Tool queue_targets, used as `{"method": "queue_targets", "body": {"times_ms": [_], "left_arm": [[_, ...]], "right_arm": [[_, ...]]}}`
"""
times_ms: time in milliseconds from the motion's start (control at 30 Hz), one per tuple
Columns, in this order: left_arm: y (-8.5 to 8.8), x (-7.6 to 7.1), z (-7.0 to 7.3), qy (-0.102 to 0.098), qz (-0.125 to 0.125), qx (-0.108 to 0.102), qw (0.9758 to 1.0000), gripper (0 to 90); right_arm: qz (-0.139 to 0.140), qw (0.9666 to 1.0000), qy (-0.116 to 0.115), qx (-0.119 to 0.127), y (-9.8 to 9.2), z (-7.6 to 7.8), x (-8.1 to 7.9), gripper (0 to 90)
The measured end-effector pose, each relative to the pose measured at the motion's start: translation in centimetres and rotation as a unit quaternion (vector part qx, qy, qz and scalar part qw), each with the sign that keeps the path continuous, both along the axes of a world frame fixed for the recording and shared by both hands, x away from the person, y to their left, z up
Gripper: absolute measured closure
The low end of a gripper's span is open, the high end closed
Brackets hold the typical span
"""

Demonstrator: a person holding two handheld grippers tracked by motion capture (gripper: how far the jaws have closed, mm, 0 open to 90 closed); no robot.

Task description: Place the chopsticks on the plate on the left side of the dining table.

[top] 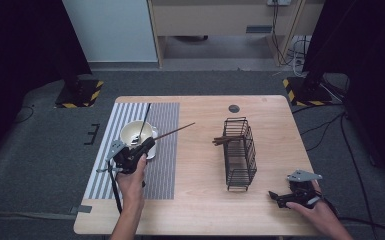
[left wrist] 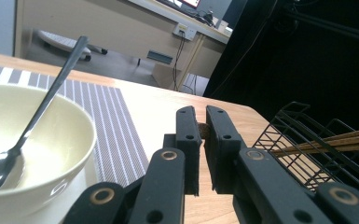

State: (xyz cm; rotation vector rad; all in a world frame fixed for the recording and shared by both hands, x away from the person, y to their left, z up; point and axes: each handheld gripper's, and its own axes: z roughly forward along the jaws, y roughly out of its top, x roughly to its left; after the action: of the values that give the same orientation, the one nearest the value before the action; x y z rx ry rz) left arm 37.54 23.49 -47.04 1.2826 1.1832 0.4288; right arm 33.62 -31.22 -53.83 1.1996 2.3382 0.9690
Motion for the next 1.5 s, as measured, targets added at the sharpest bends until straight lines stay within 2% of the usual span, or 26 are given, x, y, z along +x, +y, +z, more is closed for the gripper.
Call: {"method": "queue_targets", "body": {"times_ms": [333,800,900,1167,1333,1500], "left_arm": [[2.7,-1.7,-0.4,0.008,0.017,-0.014,0.9997,83.8],[5.0,-3.7,-0.9,0.021,0.028,0.017,0.9992,83.9],[5.2,-3.7,-0.9,0.022,0.031,0.016,0.9992,83.9],[5.2,-3.3,-1.2,0.025,0.027,0.03,0.9989,83.9],[4.8,-3.4,-1.5,0.037,0.006,0.059,0.9975,83.9],[3.9,-3.5,-2.1,0.075,-0.019,0.098,0.9922,83.9]], "right_arm": [[0.0,1.0,0.0,0.0,0.0,0.0,0.0,0.2],[0.001,1.0,-0.001,-0.001,0.0,0.0,0.0,0.2],[0.0,1.0,0.0,0.0,0.0,0.0,0.0,0.2],[0.0,1.0,0.0,0.0,0.0,0.0,0.0,0.2],[0.001,1.0,-0.001,-0.001,0.0,0.0,0.0,0.2],[-0.002,1.0,-0.001,0.0,0.0,0.0,0.0,0.2]]}}
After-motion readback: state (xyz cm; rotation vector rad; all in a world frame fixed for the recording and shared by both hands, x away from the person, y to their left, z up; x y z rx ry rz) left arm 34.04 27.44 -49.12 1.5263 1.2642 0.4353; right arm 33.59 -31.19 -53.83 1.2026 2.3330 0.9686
